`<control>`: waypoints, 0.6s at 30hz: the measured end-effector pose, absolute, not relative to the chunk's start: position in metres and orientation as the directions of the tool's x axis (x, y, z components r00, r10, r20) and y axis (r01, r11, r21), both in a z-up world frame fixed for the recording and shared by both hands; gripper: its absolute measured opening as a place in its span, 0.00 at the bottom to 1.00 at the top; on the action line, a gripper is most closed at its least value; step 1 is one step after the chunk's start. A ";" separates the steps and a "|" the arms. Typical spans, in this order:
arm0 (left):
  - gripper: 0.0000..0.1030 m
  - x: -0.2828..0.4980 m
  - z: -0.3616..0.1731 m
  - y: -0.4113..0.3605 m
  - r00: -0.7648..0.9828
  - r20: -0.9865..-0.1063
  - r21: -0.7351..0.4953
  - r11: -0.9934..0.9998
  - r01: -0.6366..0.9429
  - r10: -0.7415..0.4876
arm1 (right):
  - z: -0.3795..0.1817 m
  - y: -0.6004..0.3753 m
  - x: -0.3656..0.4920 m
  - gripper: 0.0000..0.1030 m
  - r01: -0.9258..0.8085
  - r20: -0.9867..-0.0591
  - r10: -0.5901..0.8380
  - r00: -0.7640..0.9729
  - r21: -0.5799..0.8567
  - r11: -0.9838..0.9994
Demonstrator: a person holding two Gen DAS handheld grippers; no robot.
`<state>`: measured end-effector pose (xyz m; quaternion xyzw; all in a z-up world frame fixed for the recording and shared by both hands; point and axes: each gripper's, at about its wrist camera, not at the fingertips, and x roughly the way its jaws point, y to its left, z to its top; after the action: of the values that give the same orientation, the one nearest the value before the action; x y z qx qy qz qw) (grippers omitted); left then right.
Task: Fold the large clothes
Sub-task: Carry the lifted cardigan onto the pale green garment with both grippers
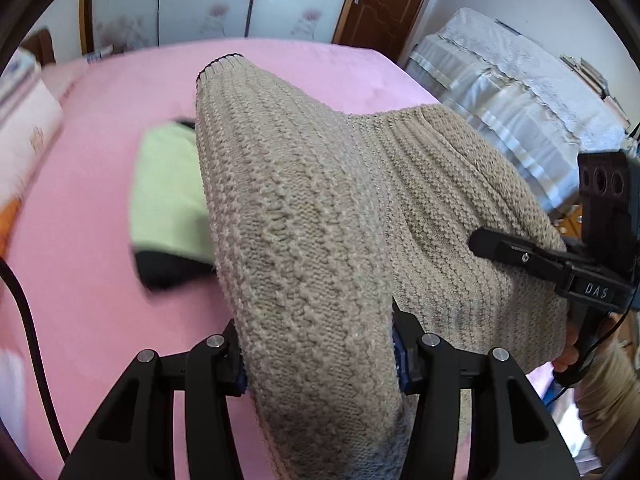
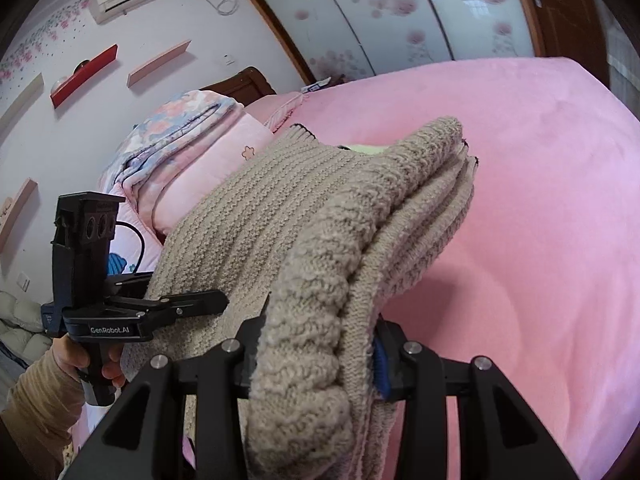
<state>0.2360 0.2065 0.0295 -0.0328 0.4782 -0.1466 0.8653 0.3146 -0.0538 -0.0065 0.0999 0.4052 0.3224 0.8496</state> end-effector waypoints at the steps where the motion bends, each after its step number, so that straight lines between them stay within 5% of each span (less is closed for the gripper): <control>1: 0.48 0.249 0.036 0.217 0.507 -0.815 -0.188 0.956 0.225 -0.280 | -0.001 -0.041 0.331 0.38 -0.472 -0.617 0.630 0.471 0.427 0.771; 10: 0.49 0.373 0.054 0.306 0.585 -0.780 -0.145 0.974 0.174 -0.221 | 0.010 0.040 0.458 0.38 -0.489 -0.530 0.659 0.534 0.442 0.752; 18: 0.50 0.449 -0.011 0.333 0.564 -0.804 -0.159 0.982 0.104 -0.190 | -0.045 0.074 0.525 0.38 -0.444 -0.552 0.641 0.534 0.462 0.768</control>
<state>0.4490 0.3328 -0.0106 -0.0468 0.4595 -0.0835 0.8830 0.5248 0.0740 -0.0446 0.1339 0.3673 0.3134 0.8654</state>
